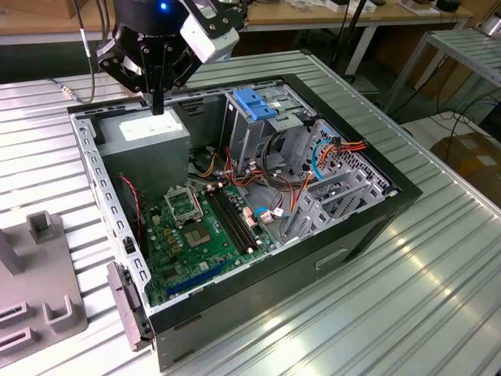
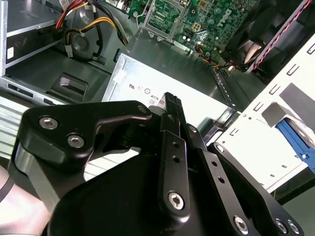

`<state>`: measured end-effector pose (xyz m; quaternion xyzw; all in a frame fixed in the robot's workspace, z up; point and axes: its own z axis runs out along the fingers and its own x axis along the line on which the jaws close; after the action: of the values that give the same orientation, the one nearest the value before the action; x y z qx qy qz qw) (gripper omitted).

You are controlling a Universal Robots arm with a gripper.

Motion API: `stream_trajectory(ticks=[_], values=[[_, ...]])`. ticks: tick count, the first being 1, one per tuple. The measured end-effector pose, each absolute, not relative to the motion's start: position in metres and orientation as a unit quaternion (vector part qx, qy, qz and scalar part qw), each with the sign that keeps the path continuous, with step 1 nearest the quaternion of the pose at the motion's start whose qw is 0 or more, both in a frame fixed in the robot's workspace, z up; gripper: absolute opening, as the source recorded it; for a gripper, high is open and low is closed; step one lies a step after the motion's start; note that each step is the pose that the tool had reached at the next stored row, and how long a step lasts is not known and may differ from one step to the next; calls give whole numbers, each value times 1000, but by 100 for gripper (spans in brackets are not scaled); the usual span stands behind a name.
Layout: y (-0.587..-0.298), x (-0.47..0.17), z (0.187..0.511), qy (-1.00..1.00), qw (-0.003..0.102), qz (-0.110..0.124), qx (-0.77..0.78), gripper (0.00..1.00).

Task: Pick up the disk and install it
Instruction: 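Reach for the disk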

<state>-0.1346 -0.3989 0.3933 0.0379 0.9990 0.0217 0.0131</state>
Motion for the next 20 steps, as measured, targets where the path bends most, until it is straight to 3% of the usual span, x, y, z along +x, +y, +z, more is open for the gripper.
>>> stream_trajectory(ticks=[20], values=[[-399, -143, 393, 999, 13, 22, 38, 10]])
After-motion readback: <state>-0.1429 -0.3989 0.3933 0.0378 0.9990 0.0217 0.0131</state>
